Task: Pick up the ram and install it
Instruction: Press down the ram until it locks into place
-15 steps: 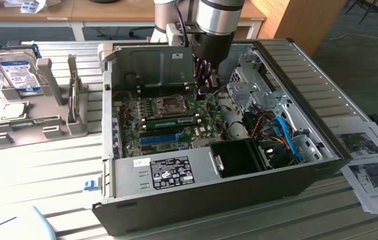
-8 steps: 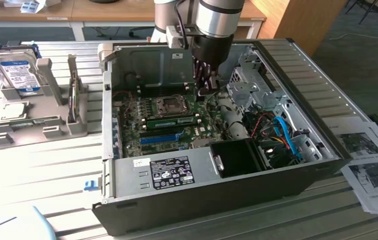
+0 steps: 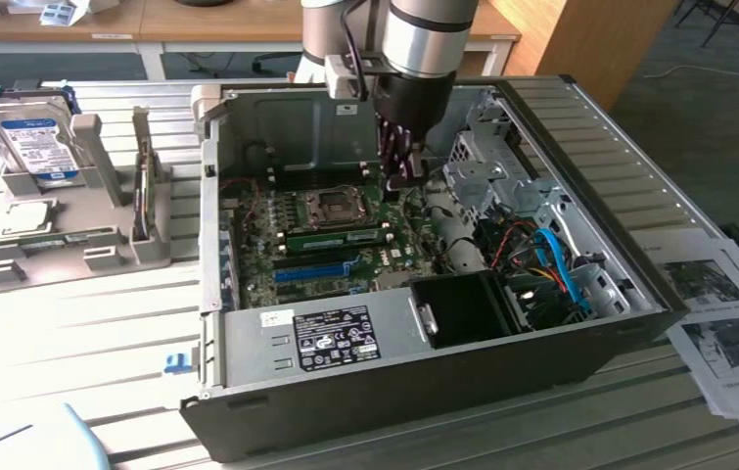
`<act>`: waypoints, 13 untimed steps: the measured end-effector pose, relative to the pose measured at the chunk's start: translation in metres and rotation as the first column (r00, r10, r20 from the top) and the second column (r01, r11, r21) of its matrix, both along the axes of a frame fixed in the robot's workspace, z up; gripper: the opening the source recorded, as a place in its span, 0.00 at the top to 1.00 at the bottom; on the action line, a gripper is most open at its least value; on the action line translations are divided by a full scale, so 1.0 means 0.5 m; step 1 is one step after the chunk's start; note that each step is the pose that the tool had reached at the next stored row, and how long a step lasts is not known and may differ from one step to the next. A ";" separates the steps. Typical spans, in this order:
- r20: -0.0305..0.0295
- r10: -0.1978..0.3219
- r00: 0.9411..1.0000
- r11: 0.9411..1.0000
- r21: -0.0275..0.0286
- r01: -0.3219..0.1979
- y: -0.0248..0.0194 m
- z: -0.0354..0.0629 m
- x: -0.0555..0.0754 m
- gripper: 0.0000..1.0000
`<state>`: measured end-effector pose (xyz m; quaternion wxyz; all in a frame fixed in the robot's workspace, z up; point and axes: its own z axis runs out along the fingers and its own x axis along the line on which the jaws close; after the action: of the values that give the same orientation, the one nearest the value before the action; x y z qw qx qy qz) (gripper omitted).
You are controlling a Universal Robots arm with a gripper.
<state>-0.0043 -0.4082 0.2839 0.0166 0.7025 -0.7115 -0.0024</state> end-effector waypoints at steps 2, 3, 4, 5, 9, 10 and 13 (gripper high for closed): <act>0.000 0.000 1.000 1.000 0.000 0.000 0.0000 -0.002 0.000 0.91; 0.000 0.000 1.000 1.000 0.000 0.000 0.0000 -0.003 0.000 0.91; 0.000 0.000 1.000 1.000 0.000 0.000 0.0000 -0.004 0.000 0.91; 0.000 0.000 1.000 1.000 0.000 0.000 0.0000 -0.005 0.000 0.91; 0.000 0.000 1.000 1.000 0.000 0.000 0.0000 -0.010 0.000 0.91; 0.000 0.000 1.000 1.000 0.000 0.000 0.0000 -0.012 0.000 0.91; 0.000 0.000 1.000 1.000 0.000 0.000 0.0000 -0.016 0.000 0.91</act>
<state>-0.0043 -0.4082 0.2757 0.0166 0.7025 -0.7115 -0.0024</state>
